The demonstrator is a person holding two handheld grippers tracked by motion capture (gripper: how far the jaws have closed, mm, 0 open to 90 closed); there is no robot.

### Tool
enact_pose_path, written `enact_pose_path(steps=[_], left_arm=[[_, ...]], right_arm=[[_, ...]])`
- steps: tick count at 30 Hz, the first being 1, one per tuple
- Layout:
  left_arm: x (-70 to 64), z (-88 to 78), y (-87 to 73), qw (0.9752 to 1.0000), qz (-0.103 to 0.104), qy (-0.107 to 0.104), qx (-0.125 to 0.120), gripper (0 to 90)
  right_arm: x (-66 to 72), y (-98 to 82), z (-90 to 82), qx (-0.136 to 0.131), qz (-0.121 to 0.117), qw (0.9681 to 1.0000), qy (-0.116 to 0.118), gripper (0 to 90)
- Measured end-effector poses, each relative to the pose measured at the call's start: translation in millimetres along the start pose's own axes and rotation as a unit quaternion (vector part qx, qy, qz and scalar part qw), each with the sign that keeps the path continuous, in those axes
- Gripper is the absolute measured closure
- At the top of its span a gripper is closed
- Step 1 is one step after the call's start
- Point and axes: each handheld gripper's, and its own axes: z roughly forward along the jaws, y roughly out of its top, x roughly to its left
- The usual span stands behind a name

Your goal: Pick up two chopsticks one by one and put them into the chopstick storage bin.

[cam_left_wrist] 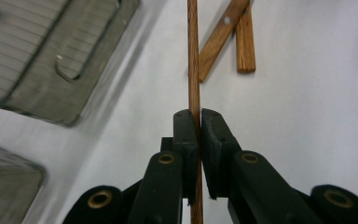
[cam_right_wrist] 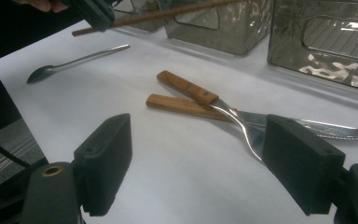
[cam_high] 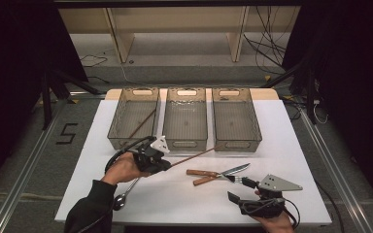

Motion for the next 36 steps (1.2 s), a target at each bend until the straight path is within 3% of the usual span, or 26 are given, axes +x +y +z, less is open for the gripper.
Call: enact_pose_path(steps=[4,9,11,19,36], left_arm=[[3.1,-11.5,1.2,0.9993,-0.02,0.013,-0.029,84.6],[14.8,-21.2,-2.1,0.9956,-0.061,0.039,-0.06,84.6],[21.3,-24.1,-5.0,0.9929,-0.082,0.053,-0.068,84.6],[55.5,-31.1,-19.9,0.9817,-0.151,0.072,-0.091,84.5],[112.2,-60.4,-31.2,0.9629,-0.222,0.117,-0.099,84.6]], right_arm=[[0.2,0.0,-0.1,0.0,0.001,1.0,0.0,25.0],[0.3,0.2,-0.4,0.0,0.001,1.0,-0.001,24.9],[0.4,0.2,-0.4,-0.001,0.002,1.0,-0.001,24.9],[0.3,0.2,0.1,-0.001,0.002,1.0,-0.001,24.9],[0.2,0.1,0.2,-0.001,0.003,1.0,0.001,24.9]])
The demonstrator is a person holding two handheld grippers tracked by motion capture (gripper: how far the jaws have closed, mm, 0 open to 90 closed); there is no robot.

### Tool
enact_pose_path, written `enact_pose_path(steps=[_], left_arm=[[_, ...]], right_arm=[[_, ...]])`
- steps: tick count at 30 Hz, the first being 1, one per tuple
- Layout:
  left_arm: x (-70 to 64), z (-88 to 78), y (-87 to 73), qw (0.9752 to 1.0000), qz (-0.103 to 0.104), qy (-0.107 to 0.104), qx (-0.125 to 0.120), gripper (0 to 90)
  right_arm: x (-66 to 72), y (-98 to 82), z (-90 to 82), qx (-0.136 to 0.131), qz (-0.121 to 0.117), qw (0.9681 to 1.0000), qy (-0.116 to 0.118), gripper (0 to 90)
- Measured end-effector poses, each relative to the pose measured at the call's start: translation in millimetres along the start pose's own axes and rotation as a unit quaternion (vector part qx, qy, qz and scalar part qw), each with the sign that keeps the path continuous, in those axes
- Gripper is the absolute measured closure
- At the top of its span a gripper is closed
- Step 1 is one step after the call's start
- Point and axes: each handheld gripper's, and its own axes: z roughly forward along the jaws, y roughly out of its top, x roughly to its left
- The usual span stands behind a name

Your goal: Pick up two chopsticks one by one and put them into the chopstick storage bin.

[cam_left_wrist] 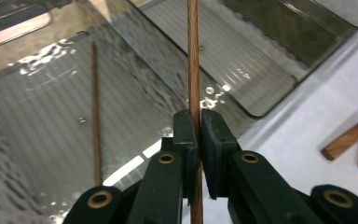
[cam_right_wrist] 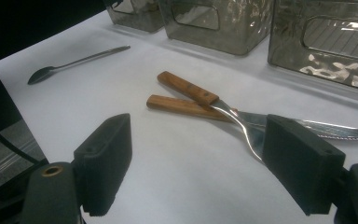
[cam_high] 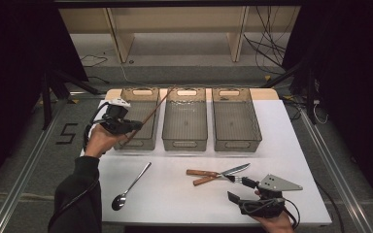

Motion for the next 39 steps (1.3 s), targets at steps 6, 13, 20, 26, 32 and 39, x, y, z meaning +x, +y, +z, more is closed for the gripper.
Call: enact_pose_path(steps=[6,13,20,26,32,39], left_arm=[[15.4,0.6,2.8,0.9997,-0.013,0.02,0.005,84.6],[34.0,0.2,7.5,0.9988,-0.018,0.043,0.016,84.5],[46.2,6.8,5.0,0.9978,-0.022,0.056,0.029,84.5],[53.2,10.9,1.8,0.9973,-0.028,0.06,0.031,84.5],[58.5,16.1,-1.9,0.9963,-0.029,0.069,0.042,84.5],[60.2,19.6,-4.4,0.9956,-0.029,0.075,0.048,84.4]], right_arm=[[0.1,0.2,0.2,-0.001,0.001,1.0,0.001,24.9],[-0.5,0.4,0.5,-0.001,0.001,1.0,0.003,24.9],[-0.2,0.4,0.4,-0.001,0.002,1.0,0.003,24.9],[0.1,0.1,1.0,0.0,0.002,1.0,0.003,24.9],[-0.2,0.3,0.2,-0.001,0.001,1.0,0.003,24.9],[0.0,0.1,0.4,-0.001,0.001,1.0,0.004,24.9]])
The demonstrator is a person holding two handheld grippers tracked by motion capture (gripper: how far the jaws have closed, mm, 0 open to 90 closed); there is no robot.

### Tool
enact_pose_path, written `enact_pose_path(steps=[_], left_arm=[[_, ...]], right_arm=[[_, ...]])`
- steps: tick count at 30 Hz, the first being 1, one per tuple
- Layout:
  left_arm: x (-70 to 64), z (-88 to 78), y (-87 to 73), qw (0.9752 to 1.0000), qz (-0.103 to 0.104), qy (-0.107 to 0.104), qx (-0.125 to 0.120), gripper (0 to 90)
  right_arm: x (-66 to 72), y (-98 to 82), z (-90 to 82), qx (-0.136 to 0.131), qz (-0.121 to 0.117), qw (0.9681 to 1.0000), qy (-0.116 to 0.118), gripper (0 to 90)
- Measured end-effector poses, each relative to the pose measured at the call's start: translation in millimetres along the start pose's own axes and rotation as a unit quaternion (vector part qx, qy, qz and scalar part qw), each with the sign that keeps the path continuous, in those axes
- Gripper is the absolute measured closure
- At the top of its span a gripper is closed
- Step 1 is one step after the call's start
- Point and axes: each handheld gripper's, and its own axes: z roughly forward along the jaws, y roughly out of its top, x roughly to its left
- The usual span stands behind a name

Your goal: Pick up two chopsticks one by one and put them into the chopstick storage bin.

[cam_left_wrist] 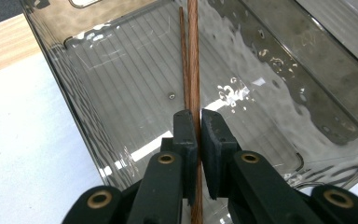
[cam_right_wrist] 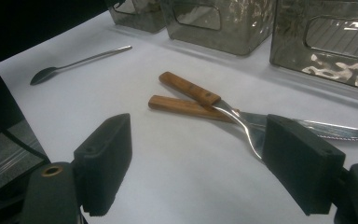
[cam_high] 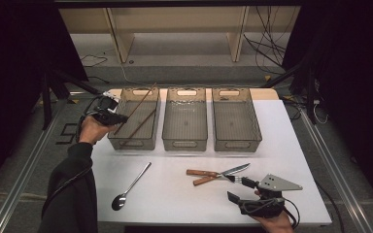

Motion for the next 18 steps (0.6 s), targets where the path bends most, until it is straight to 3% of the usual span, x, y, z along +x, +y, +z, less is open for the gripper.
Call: enact_pose_path(steps=[4,5,7,10,15,18], left_arm=[[-0.4,-0.1,1.1,1.0,-0.008,0.005,0.002,83.0],[-0.9,-0.5,1.5,0.9999,-0.011,0.009,-0.006,74.7],[-1.5,-3.2,2.9,0.9996,-0.02,0.009,-0.018,71.1],[-5.4,-7.4,5.3,0.9996,-0.022,0.01,-0.016,54.9],[-15.8,-20.1,6.3,0.999,-0.03,-0.009,-0.03,38.3],[-24.1,-27.4,4.2,0.9987,-0.031,-0.017,-0.037,34.8]], right_arm=[[-0.1,0.2,-0.3,0.0,0.0,1.0,0.0,24.9],[-0.4,0.2,-0.2,-0.002,0.0,1.0,-0.001,24.9],[-0.3,0.3,-0.3,-0.002,0.0,1.0,-0.001,24.9],[0.0,0.2,-0.4,-0.002,0.001,1.0,-0.001,24.9],[0.2,0.3,-0.7,-0.002,0.001,1.0,-0.002,25.0],[0.6,0.4,-0.9,-0.002,0.0,1.0,-0.002,24.9]])
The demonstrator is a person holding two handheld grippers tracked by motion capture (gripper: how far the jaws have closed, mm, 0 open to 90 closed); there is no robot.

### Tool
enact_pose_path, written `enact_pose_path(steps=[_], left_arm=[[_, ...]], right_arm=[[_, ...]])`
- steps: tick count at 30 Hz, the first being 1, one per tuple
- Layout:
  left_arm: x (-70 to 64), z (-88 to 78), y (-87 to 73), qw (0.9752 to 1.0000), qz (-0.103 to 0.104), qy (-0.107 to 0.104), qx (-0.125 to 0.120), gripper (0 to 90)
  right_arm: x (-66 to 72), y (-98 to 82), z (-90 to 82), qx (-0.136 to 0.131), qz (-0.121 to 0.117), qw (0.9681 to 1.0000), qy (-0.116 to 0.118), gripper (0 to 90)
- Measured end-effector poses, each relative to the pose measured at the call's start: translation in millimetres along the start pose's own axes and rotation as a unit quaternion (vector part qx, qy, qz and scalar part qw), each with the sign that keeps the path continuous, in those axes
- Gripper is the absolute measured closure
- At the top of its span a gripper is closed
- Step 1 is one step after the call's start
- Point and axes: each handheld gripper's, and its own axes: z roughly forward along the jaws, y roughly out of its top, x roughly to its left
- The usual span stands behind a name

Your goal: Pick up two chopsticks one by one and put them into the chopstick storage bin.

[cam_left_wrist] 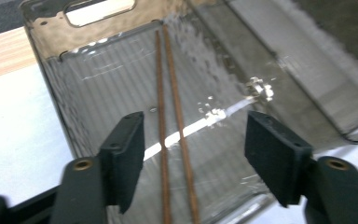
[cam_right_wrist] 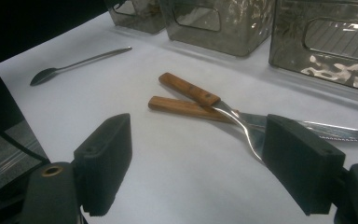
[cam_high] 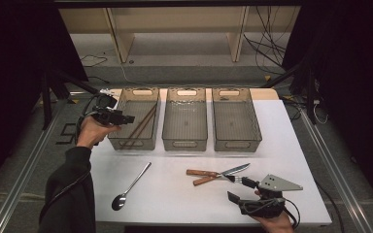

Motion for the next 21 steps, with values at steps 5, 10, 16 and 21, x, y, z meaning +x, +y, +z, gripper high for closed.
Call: enact_pose_path(steps=[5,10,16,21], left_arm=[[-16.4,-9.7,-8.5,1.0,0.005,-0.007,-0.002,28.9],[-33.0,-19.2,-21.6,1.0,0.006,-0.004,-0.003,25.6],[-51.2,-27.3,-40.9,0.9999,0.012,-0.003,-0.008,23.7],[-61.1,-28.9,-55.2,0.9999,0.015,0.005,-0.001,22.2]], right_arm=[[0.4,0.0,0.0,0.001,0.0,1.0,0.001,24.9],[0.4,-0.1,0.2,0.001,0.0,1.0,0.0,24.9],[0.9,-0.3,1.0,0.0,-0.002,1.0,0.0,24.9],[1.3,-0.4,1.4,0.002,-0.002,1.0,0.001,24.9]])
